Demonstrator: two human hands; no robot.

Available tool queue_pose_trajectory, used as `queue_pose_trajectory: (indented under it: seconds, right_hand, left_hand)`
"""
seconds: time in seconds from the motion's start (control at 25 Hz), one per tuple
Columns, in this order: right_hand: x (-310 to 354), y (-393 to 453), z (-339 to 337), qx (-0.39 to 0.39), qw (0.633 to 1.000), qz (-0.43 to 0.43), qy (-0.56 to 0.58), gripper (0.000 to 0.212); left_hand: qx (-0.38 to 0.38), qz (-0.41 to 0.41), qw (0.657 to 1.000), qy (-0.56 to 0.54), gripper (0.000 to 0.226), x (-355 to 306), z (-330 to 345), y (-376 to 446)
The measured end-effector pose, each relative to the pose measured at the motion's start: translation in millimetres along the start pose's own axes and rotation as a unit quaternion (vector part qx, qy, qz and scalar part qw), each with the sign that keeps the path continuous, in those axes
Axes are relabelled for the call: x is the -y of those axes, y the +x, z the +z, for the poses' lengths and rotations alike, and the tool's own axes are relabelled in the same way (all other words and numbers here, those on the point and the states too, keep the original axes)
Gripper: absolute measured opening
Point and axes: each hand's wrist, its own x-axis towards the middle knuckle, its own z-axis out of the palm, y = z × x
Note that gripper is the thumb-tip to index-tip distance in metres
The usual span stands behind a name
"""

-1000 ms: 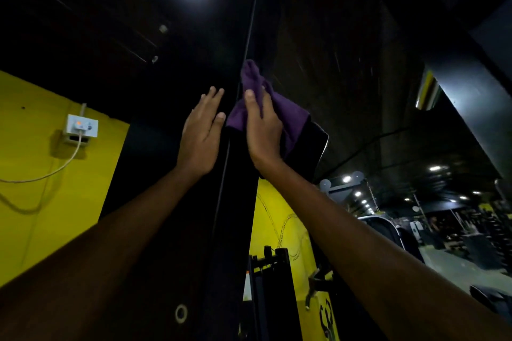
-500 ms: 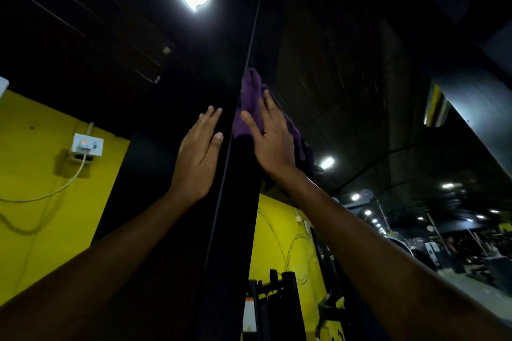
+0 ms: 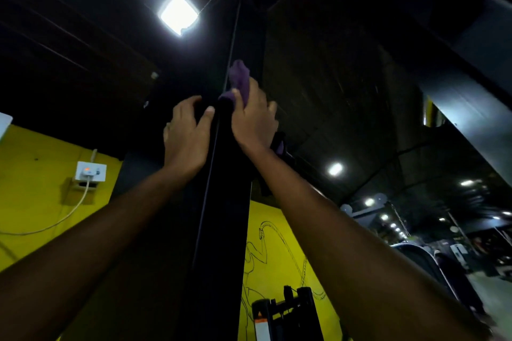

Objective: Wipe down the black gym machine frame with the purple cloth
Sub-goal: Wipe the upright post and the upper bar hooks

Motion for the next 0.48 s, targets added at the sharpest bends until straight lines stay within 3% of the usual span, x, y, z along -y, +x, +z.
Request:
queue_pose_trajectory:
  seconds: [0.16, 0.24, 0.36, 0.48]
  right_hand:
    - [-2, 46, 0, 0.042, 0.993, 0.109, 0.019, 0.049]
    - [7, 51, 3, 0.039, 0.996, 0.077, 0.006, 0.049]
    - [10, 61, 1, 0.020, 0.998, -0.055, -0.018, 0.048]
    - [-4, 91, 8, 0.024, 1.000, -0.004, 0.016, 0.046]
  left_hand:
    - [0.023, -0.008, 1.000, 0.009, 0.047, -4, 18, 2]
    - [0.015, 0.003, 1.000, 0.019, 0.047, -3, 16, 1]
    - [0.004, 0.023, 1.000, 0.017, 0.048, -1, 16, 0]
    - [0.005, 0.026, 1.000, -0.014, 0.047, 2, 19, 3]
